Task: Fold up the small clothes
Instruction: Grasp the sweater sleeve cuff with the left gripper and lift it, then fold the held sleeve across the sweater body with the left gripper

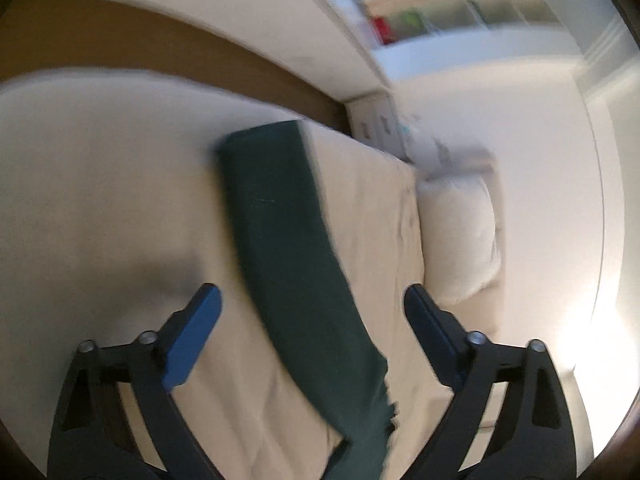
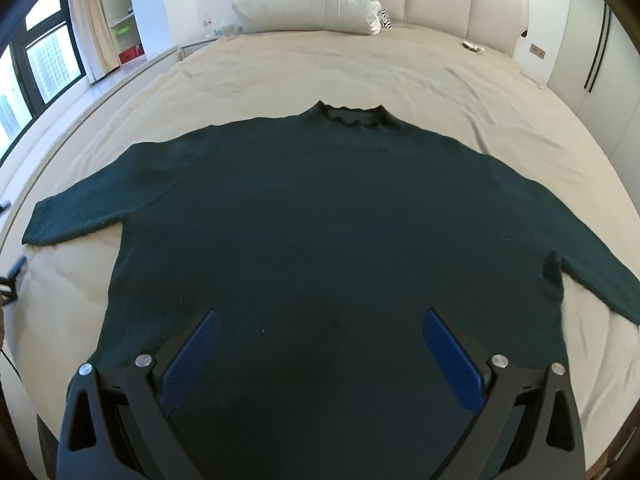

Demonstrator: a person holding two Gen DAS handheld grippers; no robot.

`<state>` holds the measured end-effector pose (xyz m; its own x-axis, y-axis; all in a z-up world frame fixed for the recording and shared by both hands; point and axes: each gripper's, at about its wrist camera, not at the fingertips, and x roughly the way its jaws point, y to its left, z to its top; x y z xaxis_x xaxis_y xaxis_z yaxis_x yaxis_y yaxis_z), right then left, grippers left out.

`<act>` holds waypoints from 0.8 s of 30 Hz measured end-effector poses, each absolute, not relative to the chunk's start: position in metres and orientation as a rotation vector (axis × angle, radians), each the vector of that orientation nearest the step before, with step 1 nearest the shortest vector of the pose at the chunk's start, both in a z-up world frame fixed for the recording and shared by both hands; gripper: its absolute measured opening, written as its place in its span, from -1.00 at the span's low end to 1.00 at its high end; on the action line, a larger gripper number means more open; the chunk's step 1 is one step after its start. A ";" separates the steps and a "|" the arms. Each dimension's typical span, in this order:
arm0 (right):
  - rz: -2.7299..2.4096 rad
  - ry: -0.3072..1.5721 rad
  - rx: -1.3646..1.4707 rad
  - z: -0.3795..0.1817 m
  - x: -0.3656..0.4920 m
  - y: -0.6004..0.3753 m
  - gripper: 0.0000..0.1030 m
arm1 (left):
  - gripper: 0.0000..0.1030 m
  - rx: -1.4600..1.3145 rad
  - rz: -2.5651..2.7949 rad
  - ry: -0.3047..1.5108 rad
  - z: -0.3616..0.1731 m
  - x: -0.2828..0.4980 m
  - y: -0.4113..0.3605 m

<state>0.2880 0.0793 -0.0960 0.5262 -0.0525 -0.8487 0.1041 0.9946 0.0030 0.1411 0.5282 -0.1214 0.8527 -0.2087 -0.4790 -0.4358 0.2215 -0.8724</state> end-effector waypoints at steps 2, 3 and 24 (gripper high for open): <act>-0.090 1.019 0.054 -0.099 0.292 0.081 1.00 | 0.48 -1.390 0.169 0.539 -0.147 0.147 0.569; -0.087 1.020 0.053 -0.100 0.294 0.083 1.00 | 0.48 -1.388 0.171 0.539 -0.157 0.150 0.576; -0.007 1.028 0.331 -0.104 0.311 0.026 0.58 | -0.81 -0.715 0.036 0.783 -0.068 0.334 0.342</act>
<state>0.3108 0.0260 -0.1041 0.5208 0.1487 -0.8406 0.1596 0.9504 0.2671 0.3337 0.3421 -0.0677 0.7208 -0.2253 -0.6555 -0.2841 0.7666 -0.5759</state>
